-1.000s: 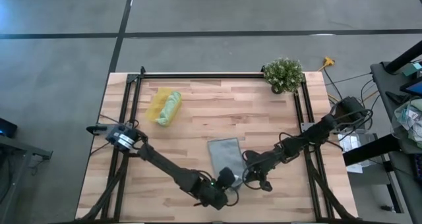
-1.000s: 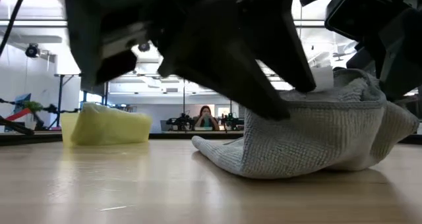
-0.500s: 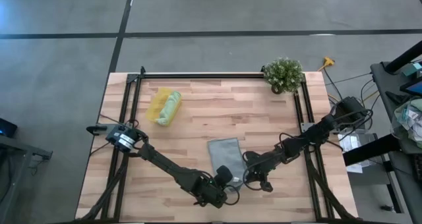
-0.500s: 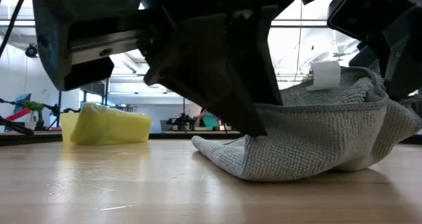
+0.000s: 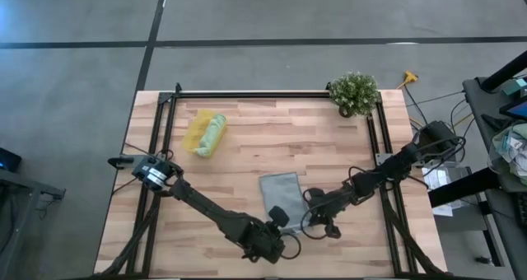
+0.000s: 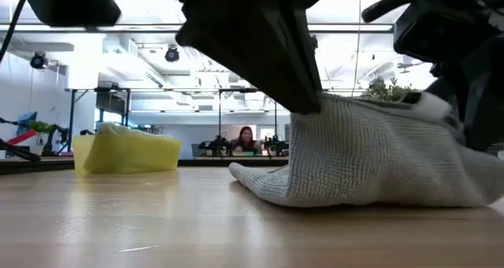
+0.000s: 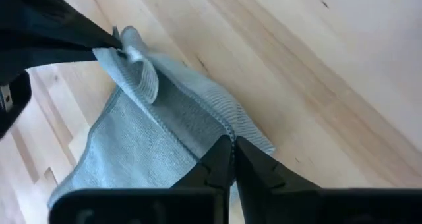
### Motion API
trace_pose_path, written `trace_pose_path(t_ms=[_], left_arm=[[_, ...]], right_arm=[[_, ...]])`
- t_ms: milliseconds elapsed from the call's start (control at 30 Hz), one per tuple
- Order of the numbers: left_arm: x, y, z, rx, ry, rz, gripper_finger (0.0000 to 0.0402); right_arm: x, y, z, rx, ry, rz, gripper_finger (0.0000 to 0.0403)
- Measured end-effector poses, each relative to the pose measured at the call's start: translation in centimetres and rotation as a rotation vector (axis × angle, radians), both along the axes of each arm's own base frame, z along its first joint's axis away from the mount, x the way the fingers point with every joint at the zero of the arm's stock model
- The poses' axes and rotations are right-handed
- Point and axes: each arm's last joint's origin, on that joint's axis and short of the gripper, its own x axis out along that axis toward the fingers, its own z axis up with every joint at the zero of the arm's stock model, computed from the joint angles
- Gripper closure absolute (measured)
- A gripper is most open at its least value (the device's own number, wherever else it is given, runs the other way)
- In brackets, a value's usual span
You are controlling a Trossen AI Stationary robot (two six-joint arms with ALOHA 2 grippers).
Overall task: Roll microfiber towels into tight, uniform cylinder then place into a basket
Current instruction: Roll the gray towel
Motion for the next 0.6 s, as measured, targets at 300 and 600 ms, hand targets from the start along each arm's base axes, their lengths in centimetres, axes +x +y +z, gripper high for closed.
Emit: trace_pose_path(t_ms=[300, 600], left_arm=[[-0.31, 0.16, -0.24, -0.076, 0.013, 0.179, 0.04], [-0.96, 0.91, -0.79, -0.107, 0.052, 0.398, 0.04]], right_arm=[[0.15, -0.03, 0.11, -0.036, -0.042, 0.001, 0.0394], [0.41, -0.23, -0.05, -0.119, -0.09, -0.047, 0.0394]])
